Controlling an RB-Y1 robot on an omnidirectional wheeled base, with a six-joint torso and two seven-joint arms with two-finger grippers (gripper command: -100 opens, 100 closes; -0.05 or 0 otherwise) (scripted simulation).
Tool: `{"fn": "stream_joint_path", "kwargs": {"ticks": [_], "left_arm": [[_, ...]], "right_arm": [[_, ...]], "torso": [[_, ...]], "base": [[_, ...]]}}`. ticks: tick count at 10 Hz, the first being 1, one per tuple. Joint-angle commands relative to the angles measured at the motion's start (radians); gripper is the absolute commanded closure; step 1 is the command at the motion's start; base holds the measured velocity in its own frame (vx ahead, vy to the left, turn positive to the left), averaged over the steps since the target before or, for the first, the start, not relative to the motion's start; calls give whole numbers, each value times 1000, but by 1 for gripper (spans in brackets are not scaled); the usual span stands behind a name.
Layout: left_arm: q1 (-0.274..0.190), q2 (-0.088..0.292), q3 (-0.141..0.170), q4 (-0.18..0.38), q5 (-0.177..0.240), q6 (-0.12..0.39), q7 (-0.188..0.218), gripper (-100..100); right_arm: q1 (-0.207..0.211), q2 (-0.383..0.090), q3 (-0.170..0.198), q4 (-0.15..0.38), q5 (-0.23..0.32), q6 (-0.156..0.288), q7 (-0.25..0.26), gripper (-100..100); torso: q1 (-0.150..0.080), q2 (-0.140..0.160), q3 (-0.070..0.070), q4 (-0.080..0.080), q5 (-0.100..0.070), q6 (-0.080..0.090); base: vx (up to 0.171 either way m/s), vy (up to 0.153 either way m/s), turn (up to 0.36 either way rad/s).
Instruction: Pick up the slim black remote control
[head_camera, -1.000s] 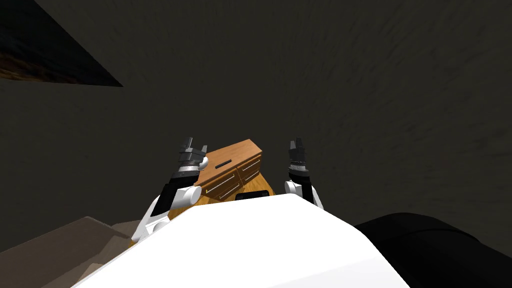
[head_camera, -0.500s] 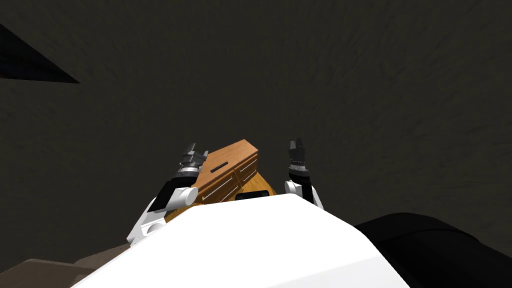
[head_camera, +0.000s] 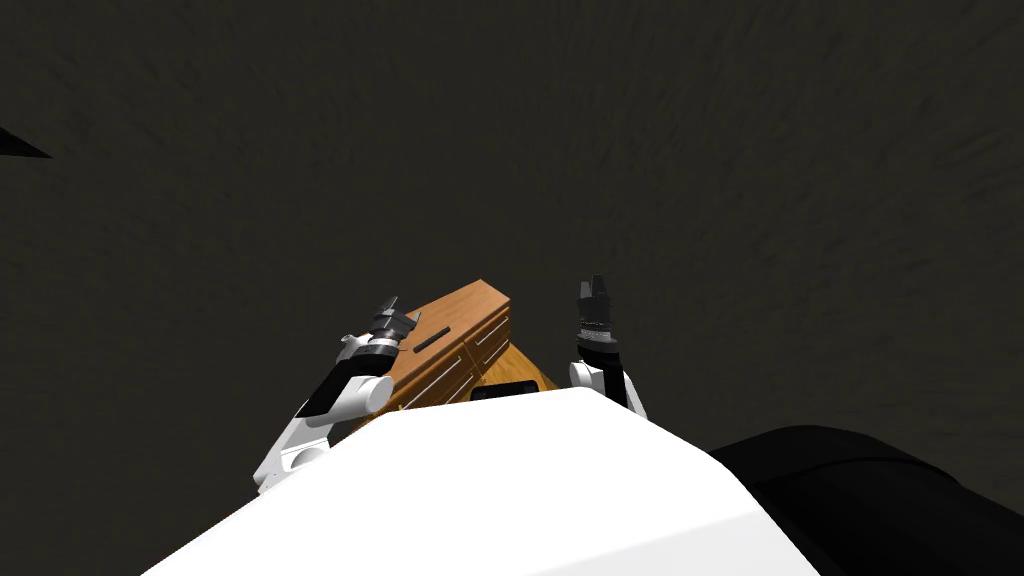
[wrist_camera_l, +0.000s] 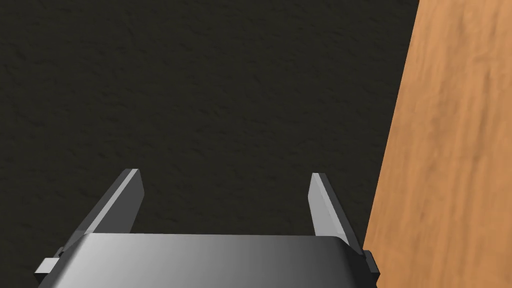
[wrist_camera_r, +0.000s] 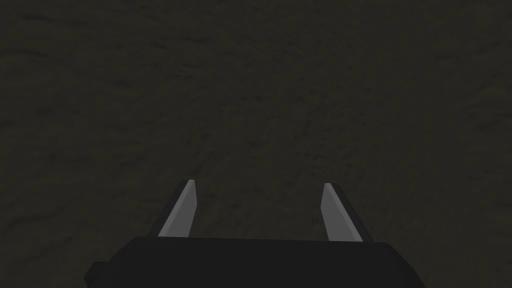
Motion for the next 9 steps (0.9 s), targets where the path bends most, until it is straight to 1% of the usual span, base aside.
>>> {"fn": "stream_joint_path", "kwargs": {"ticks": [1,2,3,4,5,6,7,8,9], "left_arm": [[4,32,18,31,50,50,23,-100],[4,32,18,31,62,63,23,-100],[6,53,28,61,100,91,38,-100],[6,53,28,61,110,113,38,-100],[9,75,37,92,152,140,54,-100],[9,75,37,92,159,162,54,-100],[12,99,46,124,202,192,70,-100],[12,99,46,124,209,211,70,-100],[16,124,55,156,249,250,87,-100]], "right_arm": [[0,0,0,0,0,0,0,0],[0,0,0,0,0,0,0,0],[0,0,0,0,0,0,0,0],[0,0,0,0,0,0,0,0],[0,0,0,0,0,0,0,0],[0,0,0,0,0,0,0,0],[0,0,0,0,0,0,0,0],[0,0,0,0,0,0,0,0],[0,0,0,0,0,0,0,0]], "torso": [[0,0,0,0,0,0],[0,0,0,0,0,1],[0,0,0,0,0,0],[0,0,0,0,0,1],[0,0,0,0,0,0],[0,0,0,0,0,1],[-1,0,0,0,0,0],[-1,0,0,0,0,0],[-1,-1,0,0,0,0]], "base": [[-8,41,-229],[-11,37,-138],[-10,34,-259],[-13,33,-143],[-13,32,-238],[-8,32,-155],[-6,29,-235],[-9,26,-131],[-8,22,-275]]}}
